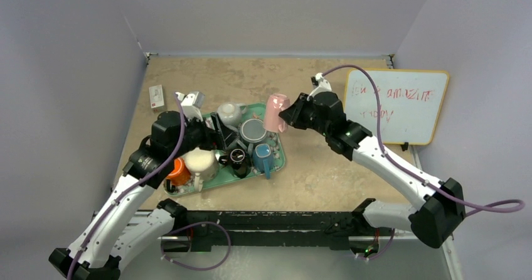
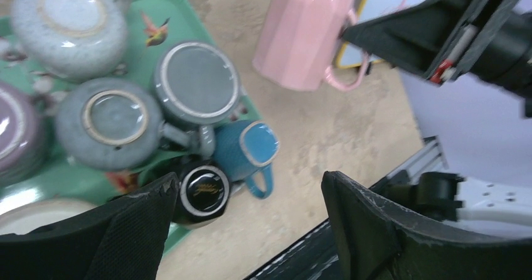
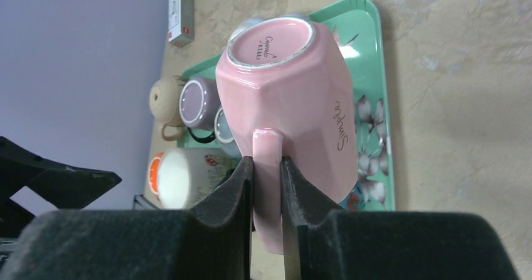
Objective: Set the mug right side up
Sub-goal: Turn over the cup on the tray.
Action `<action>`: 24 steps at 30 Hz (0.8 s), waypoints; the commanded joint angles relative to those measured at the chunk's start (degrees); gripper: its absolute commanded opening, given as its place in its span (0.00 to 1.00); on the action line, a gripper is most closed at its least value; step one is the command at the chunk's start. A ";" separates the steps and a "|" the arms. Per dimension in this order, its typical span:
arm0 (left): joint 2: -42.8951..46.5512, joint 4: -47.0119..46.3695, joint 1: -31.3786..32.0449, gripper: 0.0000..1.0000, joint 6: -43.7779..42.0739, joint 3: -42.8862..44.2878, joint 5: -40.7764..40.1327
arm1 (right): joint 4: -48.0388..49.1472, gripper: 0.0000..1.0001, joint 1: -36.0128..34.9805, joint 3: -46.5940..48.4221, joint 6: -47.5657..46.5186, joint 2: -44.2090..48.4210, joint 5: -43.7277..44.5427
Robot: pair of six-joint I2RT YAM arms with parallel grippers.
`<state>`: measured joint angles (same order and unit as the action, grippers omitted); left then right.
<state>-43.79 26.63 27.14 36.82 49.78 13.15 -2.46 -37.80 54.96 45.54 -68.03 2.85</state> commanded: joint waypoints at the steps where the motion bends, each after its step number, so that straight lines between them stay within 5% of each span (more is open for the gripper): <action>1: -0.30 -16.02 0.33 0.82 13.02 -3.28 6.00 | 10.69 0.00 0.24 -1.28 10.23 4.54 -1.18; 7: -2.99 -29.05 0.37 0.79 20.97 -9.38 7.20 | 14.08 0.00 0.26 -4.54 17.29 8.61 0.03; 24: -5.69 -23.40 0.37 0.77 12.55 -9.33 6.01 | 16.12 0.00 0.36 -9.98 17.89 11.80 1.18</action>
<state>-49.71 0.60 27.16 53.65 39.40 19.70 5.23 -37.58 44.95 63.83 -59.53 3.05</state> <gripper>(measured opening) 0.779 0.125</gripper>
